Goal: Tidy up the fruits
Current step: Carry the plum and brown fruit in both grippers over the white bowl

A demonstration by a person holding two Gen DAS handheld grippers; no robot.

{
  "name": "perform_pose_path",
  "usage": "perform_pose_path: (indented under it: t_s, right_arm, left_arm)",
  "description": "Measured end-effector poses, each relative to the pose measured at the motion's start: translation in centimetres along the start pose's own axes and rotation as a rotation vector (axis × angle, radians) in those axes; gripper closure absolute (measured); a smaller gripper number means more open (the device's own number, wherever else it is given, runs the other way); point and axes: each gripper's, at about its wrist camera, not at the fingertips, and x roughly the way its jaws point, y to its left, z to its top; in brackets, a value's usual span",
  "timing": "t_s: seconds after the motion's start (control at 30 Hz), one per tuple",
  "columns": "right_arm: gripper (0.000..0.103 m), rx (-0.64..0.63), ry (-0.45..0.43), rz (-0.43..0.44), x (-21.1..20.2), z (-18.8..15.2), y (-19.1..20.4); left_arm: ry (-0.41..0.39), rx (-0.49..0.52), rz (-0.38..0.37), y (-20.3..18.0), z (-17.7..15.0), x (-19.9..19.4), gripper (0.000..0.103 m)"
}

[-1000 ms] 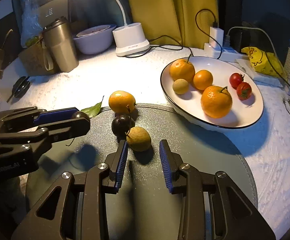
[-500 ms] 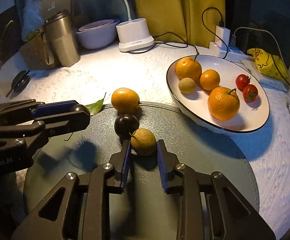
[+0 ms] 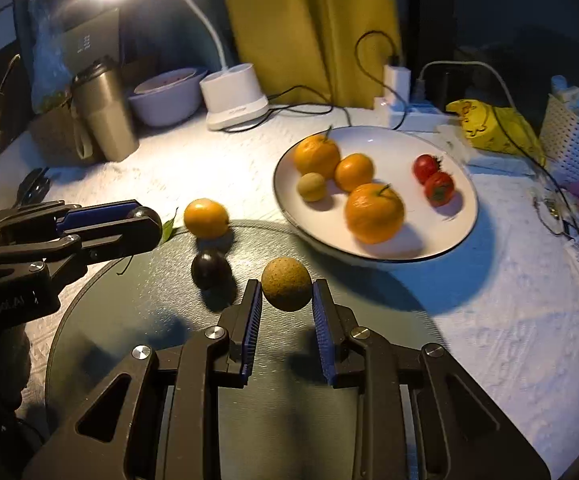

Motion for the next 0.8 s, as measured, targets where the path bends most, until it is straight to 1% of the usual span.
perform_pose_path:
  t_s: [0.37, 0.8]
  right_arm:
    - [0.075, 0.032, -0.052, -0.013, -1.4, 1.2, -2.8]
    - [0.075, 0.070, -0.080, -0.021, -1.0, 3.3, -6.5]
  left_arm:
    - [-0.004, 0.038, 0.003, -1.7, 2.2, 1.0, 0.073]
    - [-0.001, 0.093, -0.007, -3.2, 5.5, 3.6, 0.073]
